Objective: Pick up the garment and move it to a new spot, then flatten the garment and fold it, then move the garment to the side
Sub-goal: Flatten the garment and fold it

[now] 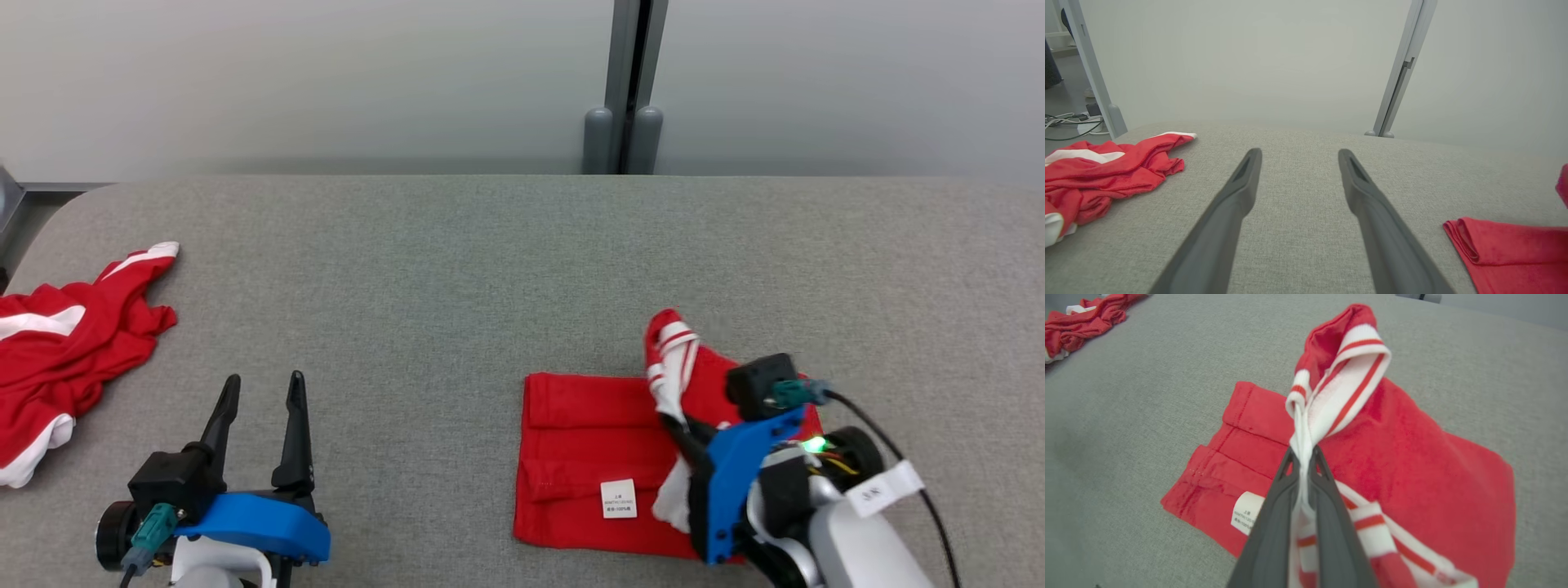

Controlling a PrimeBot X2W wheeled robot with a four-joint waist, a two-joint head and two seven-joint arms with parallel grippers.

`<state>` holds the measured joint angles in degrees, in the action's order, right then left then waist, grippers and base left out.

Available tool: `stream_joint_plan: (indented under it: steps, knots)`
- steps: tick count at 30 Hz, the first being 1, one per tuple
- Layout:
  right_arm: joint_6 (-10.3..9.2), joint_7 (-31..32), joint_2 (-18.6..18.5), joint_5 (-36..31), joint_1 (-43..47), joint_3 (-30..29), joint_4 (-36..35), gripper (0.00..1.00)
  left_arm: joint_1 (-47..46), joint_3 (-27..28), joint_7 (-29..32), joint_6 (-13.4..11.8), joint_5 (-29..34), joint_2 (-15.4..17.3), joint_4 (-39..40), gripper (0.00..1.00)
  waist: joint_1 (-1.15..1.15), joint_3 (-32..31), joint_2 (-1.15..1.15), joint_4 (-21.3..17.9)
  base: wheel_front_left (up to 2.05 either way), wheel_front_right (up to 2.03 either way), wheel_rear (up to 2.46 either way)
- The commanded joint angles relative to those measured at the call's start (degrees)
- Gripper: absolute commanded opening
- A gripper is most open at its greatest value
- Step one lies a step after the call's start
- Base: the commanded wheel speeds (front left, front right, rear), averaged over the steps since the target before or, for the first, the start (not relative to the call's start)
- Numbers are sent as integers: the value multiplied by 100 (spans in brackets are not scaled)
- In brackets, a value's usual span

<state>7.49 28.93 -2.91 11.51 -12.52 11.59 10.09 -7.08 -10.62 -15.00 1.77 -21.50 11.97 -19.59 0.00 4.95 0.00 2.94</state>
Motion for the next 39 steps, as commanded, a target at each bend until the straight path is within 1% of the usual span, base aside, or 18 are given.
stream_joint_plan:
  steps: [1,5,11,12,15,16,17,18,20,23,27,29,32,39]
  knots:
    - [2,-78,-5,103,-168,175,177,0,-79,-25,-25,16,51,-21,5,100,0,26,0,47,0,0,0]
    - [1,-275,-6,353,-552,658,786,0,-132,-40,-25,28,54,-40,1,100,0,66,0,144,0,0,0]
    - [2,-609,-5,691,-1010,1071,1509,0,-161,-54,-25,49,68,-57,-27,100,0,119,0,258,0,0,0]
    - [2,-609,-5,691,-1010,1071,1509,0,-161,-54,-25,49,68,-57,-27,100,0,119,0,258,0,0,0]
    - [2,-710,-7,811,-1171,1258,1820,0,-185,-59,-25,61,73,-63,-47,100,0,126,0,289,0,0,0]
    - [2,-732,-6,865,-1216,1322,1901,16,-192,-63,-25,66,71,-66,-56,100,0,125,0,297,0,0,0]
    - [2,-783,-3,934,-1256,1384,1957,84,-199,-62,-25,68,72,-68,-69,100,0,125,0,304,0,0,0]
    - [2,-844,-4,1021,-1286,1434,1999,100,-206,-60,-25,64,72,-69,-82,100,0,124,0,308,0,0,0]
    - [1,-969,-4,1227,-1320,1533,2030,100,-217,-51,-25,83,68,-72,-104,100,0,118,0,309,0,0,0]
    - [2,-1251,1,1765,-1377,1714,1856,100,-213,-36,-25,94,74,-82,-119,100,0,104,0,292,0,0,0]
    - [1,-1691,-13,2002,-1420,1670,1564,100,-111,3,-25,84,80,-77,-115,100,0,24,0,226,0,0,0]
    - [2,-1903,-12,1885,-1336,1485,1432,100,-60,22,-25,81,81,-71,-116,100,0,-29,0,194,0,0,0]
    - [1,-2131,-11,1509,-1074,1017,1265,100,-1,60,-25,77,85,-67,-96,100,0,-112,0,145,0,0,0]
    - [2,-2412,-14,314,-162,-526,584,100,199,155,-25,37,85,-56,11,100,0,-237,0,26,0,0,0]
